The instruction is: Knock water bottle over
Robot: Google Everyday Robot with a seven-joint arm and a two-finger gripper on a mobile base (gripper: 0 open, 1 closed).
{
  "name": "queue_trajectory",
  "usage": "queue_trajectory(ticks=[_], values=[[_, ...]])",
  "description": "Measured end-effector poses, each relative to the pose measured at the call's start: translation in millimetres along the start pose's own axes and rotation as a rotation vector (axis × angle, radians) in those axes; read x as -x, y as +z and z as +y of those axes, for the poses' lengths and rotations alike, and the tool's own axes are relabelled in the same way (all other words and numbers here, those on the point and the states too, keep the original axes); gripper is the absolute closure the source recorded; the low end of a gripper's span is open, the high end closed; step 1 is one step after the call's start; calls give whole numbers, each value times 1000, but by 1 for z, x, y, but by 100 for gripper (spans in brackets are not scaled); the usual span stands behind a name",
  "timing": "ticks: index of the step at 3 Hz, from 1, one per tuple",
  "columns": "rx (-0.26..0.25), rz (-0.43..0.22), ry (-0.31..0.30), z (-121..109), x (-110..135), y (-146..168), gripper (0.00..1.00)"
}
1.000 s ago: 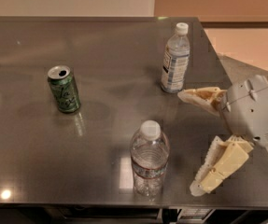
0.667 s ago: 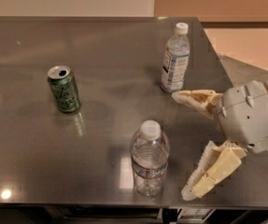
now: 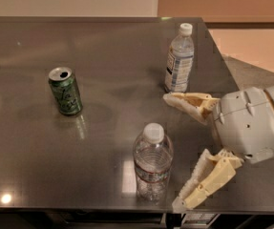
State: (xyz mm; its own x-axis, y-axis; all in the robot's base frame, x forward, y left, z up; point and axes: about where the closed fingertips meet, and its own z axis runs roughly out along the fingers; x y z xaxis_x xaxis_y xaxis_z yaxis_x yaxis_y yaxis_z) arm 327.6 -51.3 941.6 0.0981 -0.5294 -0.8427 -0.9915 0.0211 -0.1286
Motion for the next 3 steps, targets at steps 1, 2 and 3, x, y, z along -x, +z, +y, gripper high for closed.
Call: queue_trajectory(ticks=[1, 2, 3], values=[[18, -24, -14, 8, 5, 8, 0], [37, -23, -31, 15, 6, 17, 0], [45, -13, -37, 18, 5, 25, 0]])
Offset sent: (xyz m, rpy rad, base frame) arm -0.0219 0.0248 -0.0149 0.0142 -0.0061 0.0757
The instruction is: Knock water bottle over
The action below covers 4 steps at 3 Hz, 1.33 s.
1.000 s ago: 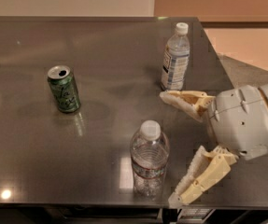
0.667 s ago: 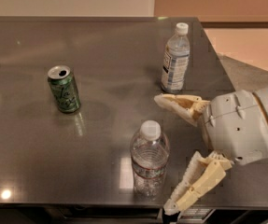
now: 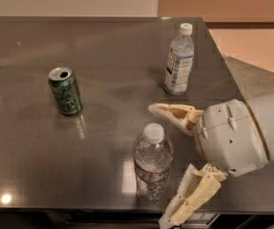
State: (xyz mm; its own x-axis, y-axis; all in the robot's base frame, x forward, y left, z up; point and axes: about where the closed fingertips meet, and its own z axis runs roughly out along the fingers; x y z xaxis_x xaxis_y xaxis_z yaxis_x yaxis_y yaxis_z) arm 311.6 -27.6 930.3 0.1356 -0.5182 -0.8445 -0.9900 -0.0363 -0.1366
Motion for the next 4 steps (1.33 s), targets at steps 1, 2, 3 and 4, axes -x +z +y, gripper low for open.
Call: queue_trajectory(ticks=[1, 2, 3, 4], values=[[11, 17, 1, -1, -2, 6, 17], [19, 28, 25, -7, -5, 6, 41], [31, 50, 56, -19, -3, 0, 64], [47, 132, 89, -48, -4, -12, 87]])
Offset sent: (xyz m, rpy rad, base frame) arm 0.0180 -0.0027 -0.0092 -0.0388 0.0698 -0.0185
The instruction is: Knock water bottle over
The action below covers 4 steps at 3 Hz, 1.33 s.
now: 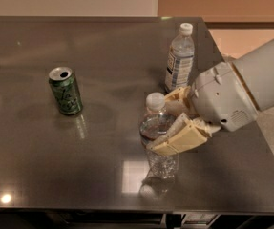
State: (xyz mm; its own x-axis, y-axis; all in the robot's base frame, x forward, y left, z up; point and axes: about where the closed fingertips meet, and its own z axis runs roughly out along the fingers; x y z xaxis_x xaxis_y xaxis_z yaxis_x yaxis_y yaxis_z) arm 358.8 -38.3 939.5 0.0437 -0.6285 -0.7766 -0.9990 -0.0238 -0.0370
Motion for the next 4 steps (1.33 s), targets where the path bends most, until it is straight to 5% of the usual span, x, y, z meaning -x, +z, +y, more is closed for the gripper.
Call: queue_trajectory(ticks=[1, 2, 4], values=[[17, 157, 18, -34, 6, -12, 100], [40, 337, 21, -52, 4, -8, 100], [28, 716, -51, -58, -30, 5, 100]])
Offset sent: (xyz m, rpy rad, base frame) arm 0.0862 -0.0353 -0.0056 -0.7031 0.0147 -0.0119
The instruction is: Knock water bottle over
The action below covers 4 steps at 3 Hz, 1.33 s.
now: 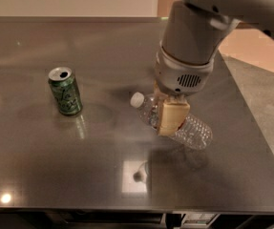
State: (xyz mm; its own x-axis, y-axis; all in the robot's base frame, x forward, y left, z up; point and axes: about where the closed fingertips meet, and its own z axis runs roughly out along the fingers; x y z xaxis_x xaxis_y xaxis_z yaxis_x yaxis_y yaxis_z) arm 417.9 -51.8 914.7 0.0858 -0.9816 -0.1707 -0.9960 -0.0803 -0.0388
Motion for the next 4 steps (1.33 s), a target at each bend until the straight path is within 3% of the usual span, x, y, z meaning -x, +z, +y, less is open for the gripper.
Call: queue_trajectory(ticks=[1, 2, 4], values=[[-17, 125, -21, -1, -7, 16, 82], [-16, 193, -35, -5, -9, 30, 59], [-1, 223, -40, -14, -5, 48, 13]])
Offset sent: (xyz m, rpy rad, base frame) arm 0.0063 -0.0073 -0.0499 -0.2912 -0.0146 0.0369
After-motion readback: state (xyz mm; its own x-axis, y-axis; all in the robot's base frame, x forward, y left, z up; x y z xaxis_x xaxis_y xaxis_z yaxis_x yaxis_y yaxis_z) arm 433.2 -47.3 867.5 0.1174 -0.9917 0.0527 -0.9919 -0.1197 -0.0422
